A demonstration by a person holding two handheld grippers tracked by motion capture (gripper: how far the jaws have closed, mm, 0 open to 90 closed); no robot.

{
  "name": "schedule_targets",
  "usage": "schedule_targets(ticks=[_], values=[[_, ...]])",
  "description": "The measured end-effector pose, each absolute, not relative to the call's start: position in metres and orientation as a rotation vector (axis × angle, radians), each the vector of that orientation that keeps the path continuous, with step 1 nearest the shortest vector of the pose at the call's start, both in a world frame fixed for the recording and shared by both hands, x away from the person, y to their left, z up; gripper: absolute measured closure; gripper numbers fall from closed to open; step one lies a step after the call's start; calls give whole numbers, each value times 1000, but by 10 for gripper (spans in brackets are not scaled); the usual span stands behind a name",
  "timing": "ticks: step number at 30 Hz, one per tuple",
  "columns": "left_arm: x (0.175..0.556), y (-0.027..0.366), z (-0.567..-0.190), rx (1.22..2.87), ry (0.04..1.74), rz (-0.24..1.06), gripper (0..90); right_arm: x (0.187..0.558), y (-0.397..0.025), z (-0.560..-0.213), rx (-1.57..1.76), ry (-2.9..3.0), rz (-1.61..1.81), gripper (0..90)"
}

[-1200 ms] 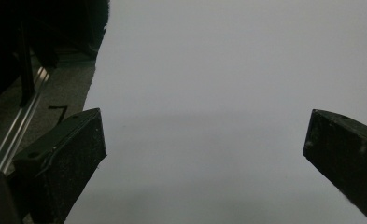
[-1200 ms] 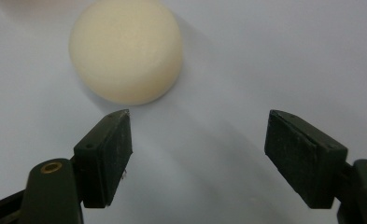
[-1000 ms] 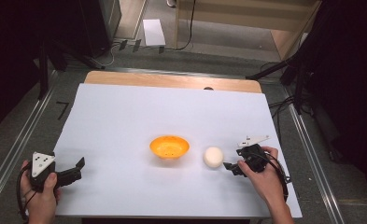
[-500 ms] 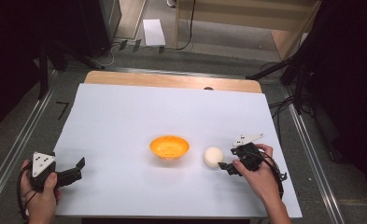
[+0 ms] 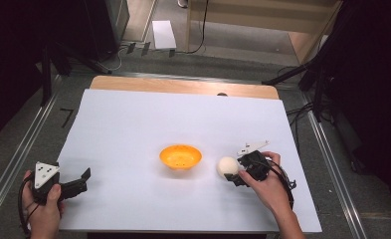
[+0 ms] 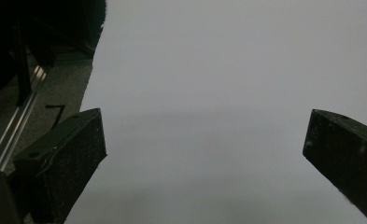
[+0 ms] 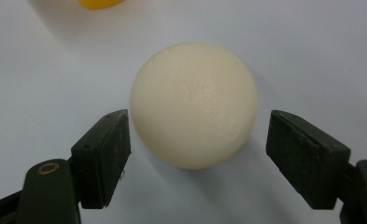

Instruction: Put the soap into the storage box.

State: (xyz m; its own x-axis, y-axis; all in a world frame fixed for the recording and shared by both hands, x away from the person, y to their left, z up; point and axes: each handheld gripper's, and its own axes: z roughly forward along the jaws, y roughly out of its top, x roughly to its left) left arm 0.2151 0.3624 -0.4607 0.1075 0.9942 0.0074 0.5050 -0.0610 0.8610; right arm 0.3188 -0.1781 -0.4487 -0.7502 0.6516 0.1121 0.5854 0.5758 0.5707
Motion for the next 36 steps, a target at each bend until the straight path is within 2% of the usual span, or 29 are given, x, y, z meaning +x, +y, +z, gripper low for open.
schedule_targets(ticks=[6,36], values=[[215,363,-460,1664,1491,860,0,321,-172,-451,1040,2707,873,256],[216,362,-461,1662,1502,865,0,333,-157,-457,1028,2746,813,244]])
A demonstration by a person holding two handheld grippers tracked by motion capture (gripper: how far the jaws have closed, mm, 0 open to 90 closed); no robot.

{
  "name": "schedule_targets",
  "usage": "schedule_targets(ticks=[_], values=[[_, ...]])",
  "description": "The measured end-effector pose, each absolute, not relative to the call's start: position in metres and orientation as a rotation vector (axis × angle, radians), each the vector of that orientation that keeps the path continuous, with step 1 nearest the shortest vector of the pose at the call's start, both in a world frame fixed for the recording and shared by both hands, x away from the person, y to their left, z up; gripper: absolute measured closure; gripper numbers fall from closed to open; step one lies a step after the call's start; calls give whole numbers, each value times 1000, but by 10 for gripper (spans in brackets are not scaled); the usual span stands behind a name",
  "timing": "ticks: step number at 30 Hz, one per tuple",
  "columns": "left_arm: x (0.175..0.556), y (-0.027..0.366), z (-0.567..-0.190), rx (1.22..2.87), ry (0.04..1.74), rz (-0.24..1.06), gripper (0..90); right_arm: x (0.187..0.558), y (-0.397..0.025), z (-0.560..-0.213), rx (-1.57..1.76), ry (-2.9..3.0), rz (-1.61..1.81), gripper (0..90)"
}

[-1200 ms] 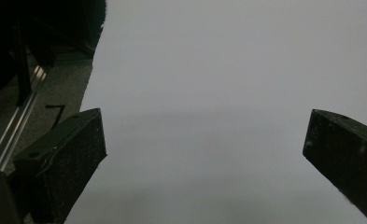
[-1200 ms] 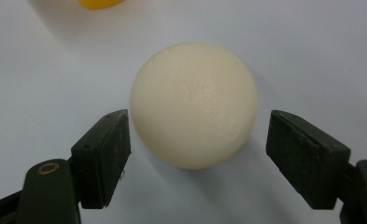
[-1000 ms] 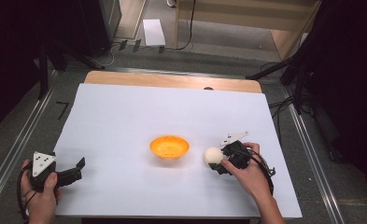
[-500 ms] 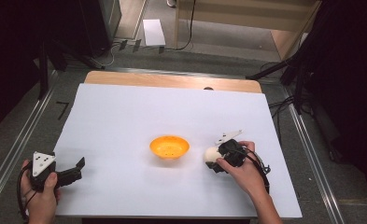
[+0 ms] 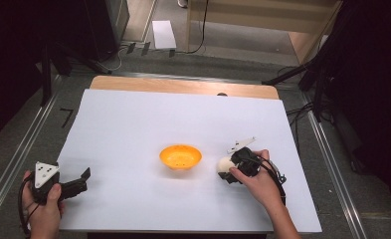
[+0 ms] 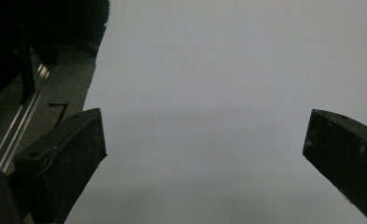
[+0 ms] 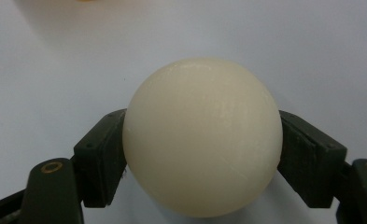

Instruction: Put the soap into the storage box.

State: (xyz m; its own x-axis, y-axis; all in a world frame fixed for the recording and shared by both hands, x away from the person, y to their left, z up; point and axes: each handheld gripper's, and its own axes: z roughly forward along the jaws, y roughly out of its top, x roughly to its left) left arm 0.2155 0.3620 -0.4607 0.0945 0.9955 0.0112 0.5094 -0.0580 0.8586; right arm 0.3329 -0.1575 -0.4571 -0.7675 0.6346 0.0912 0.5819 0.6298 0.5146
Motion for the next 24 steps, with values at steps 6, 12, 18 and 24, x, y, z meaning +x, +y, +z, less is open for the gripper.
schedule_targets(ticks=[6,12,18,24], values=[[216,363,-461,1664,1501,859,0,332,-155,-457,1000,2744,791,241],[216,363,-461,1666,1499,855,0,334,-152,-459,999,2749,770,245],[216,363,-461,1665,1500,853,0,335,-152,-458,1028,2754,768,250],[216,363,-461,1666,1499,854,0,334,-154,-457,1015,2750,743,251]])
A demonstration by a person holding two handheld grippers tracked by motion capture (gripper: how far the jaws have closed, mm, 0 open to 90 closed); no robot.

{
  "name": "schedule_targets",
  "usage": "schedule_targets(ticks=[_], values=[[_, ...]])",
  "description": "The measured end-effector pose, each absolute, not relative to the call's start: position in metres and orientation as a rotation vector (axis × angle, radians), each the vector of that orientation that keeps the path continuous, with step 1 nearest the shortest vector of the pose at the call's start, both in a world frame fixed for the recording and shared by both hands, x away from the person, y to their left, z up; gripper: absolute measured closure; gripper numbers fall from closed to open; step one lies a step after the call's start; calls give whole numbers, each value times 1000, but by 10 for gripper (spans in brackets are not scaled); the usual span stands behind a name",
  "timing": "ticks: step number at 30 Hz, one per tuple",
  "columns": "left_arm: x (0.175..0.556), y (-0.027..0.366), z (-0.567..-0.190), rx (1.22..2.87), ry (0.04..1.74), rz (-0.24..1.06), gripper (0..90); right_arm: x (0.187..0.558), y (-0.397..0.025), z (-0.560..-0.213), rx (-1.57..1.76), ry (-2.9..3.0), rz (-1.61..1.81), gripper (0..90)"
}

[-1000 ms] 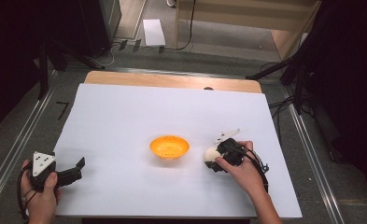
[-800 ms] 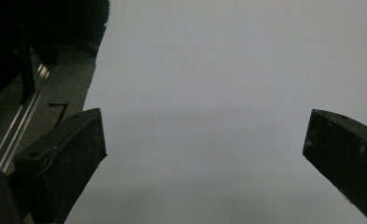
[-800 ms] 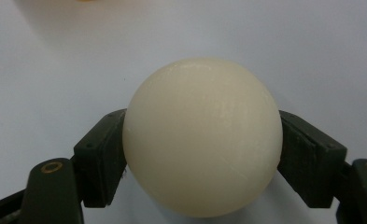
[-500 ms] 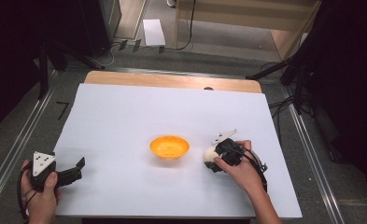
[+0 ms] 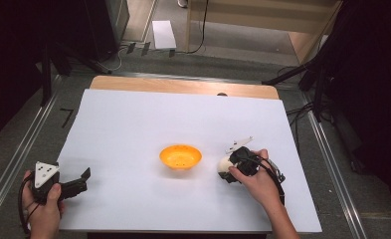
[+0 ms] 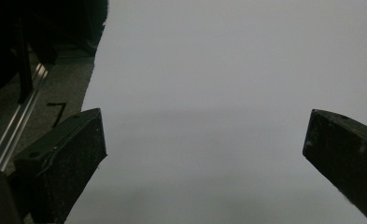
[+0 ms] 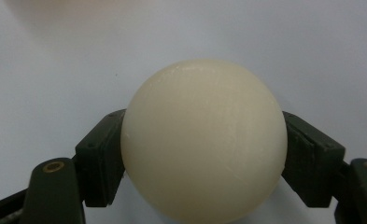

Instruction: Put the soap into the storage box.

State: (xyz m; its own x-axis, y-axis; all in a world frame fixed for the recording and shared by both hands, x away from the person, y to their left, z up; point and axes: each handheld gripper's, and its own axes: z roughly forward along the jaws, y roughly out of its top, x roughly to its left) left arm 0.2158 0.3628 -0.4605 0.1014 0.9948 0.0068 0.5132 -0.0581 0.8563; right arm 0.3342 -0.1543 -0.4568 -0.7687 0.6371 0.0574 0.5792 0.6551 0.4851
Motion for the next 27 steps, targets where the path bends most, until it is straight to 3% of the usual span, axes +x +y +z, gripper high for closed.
schedule_targets(ticks=[27], values=[[216,364,-461,1660,1501,847,0,340,-144,-427,906,2761,794,251]])
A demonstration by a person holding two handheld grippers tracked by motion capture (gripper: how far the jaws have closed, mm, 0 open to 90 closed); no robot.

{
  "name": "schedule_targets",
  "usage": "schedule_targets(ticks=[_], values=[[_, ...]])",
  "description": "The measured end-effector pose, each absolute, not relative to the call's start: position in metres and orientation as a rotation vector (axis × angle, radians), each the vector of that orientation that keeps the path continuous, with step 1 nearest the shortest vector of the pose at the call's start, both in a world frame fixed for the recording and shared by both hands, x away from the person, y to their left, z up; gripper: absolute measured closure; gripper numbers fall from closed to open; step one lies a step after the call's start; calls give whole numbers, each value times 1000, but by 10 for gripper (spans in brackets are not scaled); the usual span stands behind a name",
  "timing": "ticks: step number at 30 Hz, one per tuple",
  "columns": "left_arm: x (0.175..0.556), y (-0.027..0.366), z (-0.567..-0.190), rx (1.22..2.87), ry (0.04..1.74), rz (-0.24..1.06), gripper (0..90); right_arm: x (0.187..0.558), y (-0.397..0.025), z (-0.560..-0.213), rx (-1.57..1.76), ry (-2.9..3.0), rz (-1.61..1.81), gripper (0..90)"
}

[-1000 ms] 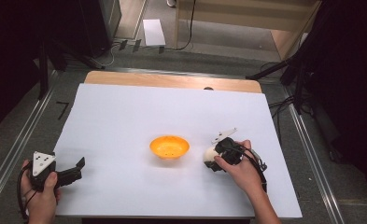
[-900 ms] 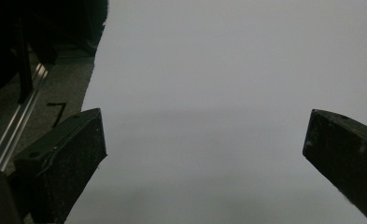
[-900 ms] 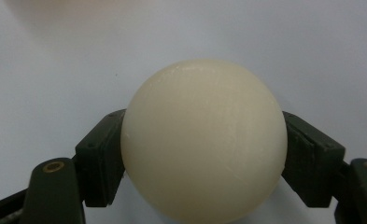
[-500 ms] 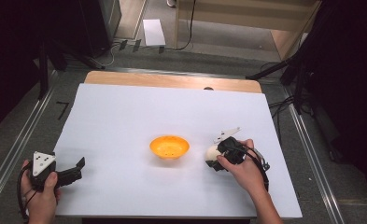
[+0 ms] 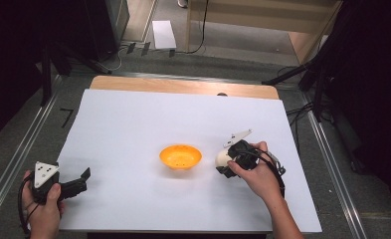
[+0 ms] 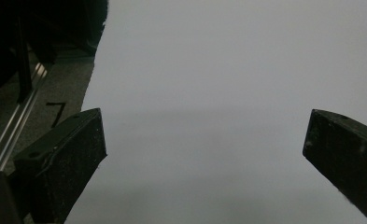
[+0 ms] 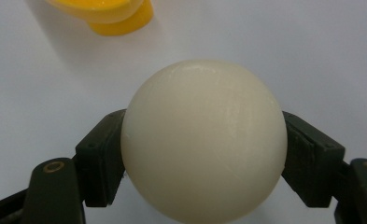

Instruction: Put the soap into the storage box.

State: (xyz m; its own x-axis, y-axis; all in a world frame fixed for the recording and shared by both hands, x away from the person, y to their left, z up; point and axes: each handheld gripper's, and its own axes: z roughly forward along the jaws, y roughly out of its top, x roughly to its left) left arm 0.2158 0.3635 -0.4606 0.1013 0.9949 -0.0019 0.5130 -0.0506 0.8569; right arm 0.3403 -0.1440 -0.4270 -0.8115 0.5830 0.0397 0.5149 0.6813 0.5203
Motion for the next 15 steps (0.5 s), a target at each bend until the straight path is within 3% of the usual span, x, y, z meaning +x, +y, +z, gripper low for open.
schedule_targets(ticks=[15], values=[[216,364,-461,1656,1501,847,0,346,-128,-410,843,2781,796,251]])
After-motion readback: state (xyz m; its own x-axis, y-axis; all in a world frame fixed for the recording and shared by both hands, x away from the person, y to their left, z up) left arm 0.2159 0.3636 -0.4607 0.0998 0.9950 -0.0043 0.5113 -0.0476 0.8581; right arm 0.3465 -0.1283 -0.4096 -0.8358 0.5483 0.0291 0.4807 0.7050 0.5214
